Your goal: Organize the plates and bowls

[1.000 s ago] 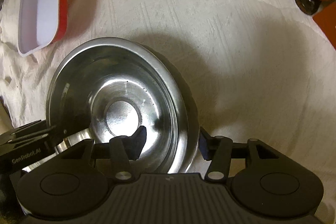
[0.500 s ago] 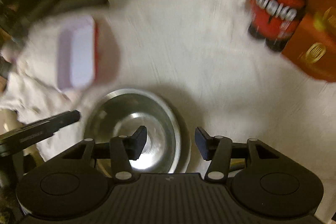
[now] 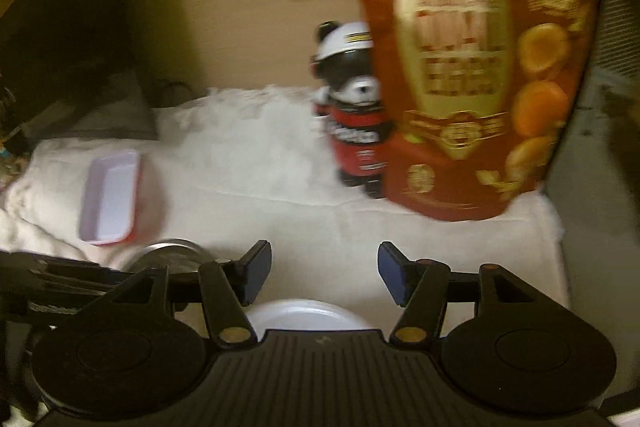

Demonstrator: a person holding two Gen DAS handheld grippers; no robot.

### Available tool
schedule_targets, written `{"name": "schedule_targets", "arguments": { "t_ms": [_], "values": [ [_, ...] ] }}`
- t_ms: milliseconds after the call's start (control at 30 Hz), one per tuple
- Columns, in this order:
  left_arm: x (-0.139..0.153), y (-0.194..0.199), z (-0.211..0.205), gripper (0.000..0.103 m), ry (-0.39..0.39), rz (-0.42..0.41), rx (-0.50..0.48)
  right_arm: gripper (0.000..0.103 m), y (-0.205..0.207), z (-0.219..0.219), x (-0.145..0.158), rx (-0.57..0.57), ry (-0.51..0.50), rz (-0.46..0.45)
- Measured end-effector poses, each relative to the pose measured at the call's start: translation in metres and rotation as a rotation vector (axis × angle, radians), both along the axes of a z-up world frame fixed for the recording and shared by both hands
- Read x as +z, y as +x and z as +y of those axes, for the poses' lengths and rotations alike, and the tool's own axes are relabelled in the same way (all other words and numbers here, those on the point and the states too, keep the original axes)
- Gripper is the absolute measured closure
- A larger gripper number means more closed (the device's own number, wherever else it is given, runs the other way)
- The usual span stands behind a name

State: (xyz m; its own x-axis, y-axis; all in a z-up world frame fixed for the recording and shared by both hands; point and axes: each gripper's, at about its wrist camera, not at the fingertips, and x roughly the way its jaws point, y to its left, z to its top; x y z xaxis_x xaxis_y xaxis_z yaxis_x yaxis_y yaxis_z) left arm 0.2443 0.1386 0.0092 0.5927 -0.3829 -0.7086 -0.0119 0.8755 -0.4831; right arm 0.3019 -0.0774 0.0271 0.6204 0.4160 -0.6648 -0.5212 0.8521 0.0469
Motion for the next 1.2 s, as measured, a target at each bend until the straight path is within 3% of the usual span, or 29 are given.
{"name": "schedule_targets", "arguments": {
  "t_ms": [167,233,467,567,700,767,933,1100,1200],
  "values": [
    [0.002,0.005,-0.025,0.065,0.046,-0.003,-0.061,0.043,-0.011,-0.028,-0.019,-0.065,-0.130,-0.114],
    [-0.001,0.010,-0.031,0.065,0.068,0.009,-0.067,0.043,-0.013,-0.039,-0.025,-0.072,-0.113,-0.078],
    [-0.013,0.021,-0.036,0.066,0.058,0.042,-0.052,0.044,-0.008,-0.072,-0.043,-0.123,0.083,0.136],
    [-0.015,0.022,-0.036,0.068,0.053,0.047,-0.040,0.052,-0.011,-0.078,-0.053,-0.134,0.118,0.193],
    [-0.016,0.024,-0.034,0.073,0.054,0.048,-0.032,0.072,-0.010,-0.074,-0.066,-0.127,0.111,0.239],
    [-0.018,0.027,-0.031,0.073,0.047,0.053,-0.023,0.075,-0.007,-0.072,-0.069,-0.121,0.101,0.247],
    [-0.017,0.027,-0.031,0.074,0.057,0.055,-0.032,0.076,0.003,-0.070,-0.079,-0.135,0.042,0.259],
    [-0.014,0.020,-0.038,0.074,0.134,0.034,-0.070,0.076,0.007,-0.071,-0.087,-0.141,0.043,0.284],
    [-0.014,0.017,-0.036,0.074,0.134,0.043,-0.069,0.076,0.008,-0.069,-0.086,-0.136,0.042,0.282]
  ]
}}
